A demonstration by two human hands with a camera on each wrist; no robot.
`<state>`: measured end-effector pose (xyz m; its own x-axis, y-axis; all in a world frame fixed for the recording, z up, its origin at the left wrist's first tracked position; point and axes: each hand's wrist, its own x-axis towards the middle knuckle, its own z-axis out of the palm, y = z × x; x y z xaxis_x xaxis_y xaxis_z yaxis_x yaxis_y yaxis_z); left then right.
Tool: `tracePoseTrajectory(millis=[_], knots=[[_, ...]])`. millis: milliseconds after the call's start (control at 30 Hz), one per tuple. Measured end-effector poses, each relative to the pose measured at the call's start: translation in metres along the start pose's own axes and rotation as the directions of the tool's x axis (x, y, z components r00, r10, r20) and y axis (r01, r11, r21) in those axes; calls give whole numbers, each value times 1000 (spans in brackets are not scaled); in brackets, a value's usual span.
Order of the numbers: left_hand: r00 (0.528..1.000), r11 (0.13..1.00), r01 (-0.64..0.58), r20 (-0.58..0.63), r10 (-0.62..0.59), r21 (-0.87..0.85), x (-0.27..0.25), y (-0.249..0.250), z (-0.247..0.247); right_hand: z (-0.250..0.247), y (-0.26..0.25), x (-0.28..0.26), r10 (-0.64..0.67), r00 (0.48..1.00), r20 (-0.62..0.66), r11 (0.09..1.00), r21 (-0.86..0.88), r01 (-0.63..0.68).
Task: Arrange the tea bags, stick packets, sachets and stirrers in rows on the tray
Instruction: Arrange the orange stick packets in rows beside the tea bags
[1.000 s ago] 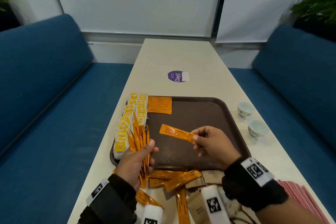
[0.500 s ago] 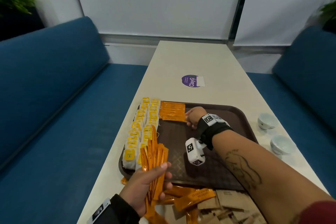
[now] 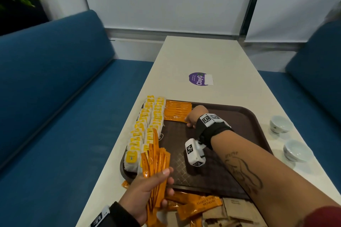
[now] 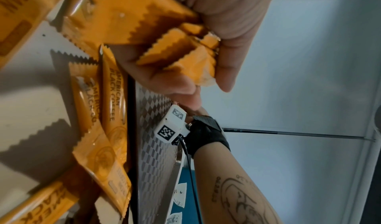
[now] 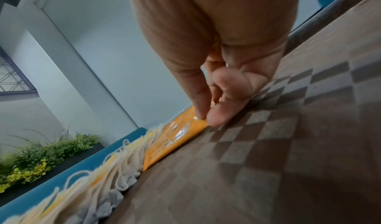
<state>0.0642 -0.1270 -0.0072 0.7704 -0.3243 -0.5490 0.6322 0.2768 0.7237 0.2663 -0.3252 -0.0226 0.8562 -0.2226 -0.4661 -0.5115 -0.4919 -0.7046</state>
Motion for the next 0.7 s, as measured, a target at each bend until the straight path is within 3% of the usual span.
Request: tracePoseTrajectory(millis=[100, 200, 467, 533, 600, 633, 700], knots=[[1000, 1000, -3, -5, 3, -10, -1, 0, 0, 6, -3, 9, 67, 997, -38, 980, -187, -73], [1000, 1000, 2, 0, -2, -13, -2, 1, 1, 12, -3, 16, -18, 990, -138, 949, -314, -27], [999, 999, 24, 47, -21, -47, -3, 3, 2, 6, 7, 7, -41, 992, -121, 985, -169, 20], [998, 998, 29, 63, -26, -48, -4, 4, 2, -1, 5, -16, -129, 982, -140, 990, -77, 119], [994, 998, 39, 100, -35, -47, -6, 5, 3, -6, -2, -54, -270, 962, -38, 962, -36, 269], [992, 998, 44, 122, -39, -40, -7, 6, 4, -7, -6, -76, -332, 940, 75, 943, 2, 332], [988, 999, 47, 150, -46, -2, -9, 5, 5, -7, -11, -117, -366, 872, 324, 930, 152, 334]])
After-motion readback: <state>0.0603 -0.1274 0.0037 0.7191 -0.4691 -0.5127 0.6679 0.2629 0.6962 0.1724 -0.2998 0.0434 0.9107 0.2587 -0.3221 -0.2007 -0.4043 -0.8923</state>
